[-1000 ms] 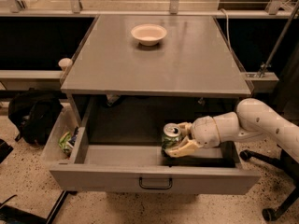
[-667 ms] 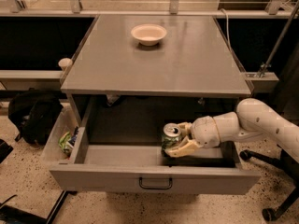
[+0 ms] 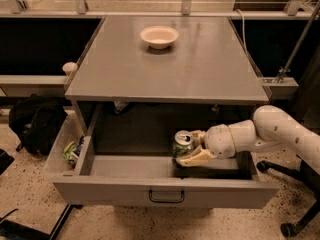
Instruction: Place green can into top drawer
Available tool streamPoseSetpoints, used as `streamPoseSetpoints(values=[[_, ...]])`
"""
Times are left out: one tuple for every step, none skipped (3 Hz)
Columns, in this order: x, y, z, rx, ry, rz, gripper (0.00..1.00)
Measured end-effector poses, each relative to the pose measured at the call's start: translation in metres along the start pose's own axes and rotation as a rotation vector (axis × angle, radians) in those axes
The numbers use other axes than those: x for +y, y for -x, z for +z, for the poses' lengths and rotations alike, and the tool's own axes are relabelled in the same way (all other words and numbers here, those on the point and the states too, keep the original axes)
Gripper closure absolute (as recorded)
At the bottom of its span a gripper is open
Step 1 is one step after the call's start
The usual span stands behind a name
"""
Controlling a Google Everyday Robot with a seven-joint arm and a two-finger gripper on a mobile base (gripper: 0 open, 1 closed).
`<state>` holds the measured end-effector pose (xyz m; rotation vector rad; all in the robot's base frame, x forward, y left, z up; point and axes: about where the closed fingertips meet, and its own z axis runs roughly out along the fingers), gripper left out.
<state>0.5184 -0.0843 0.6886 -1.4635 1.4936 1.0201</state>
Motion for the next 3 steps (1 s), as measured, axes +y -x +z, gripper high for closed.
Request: streamPoseSetpoints(values=[[0.0, 0.0, 0.0, 0.0, 0.0, 0.0, 0.12], [0.0, 0.0, 0.0001, 0.0, 0.0, 0.0, 0.0], [0.0, 0.0, 0.0001, 0.0, 0.0, 0.0, 0.0]])
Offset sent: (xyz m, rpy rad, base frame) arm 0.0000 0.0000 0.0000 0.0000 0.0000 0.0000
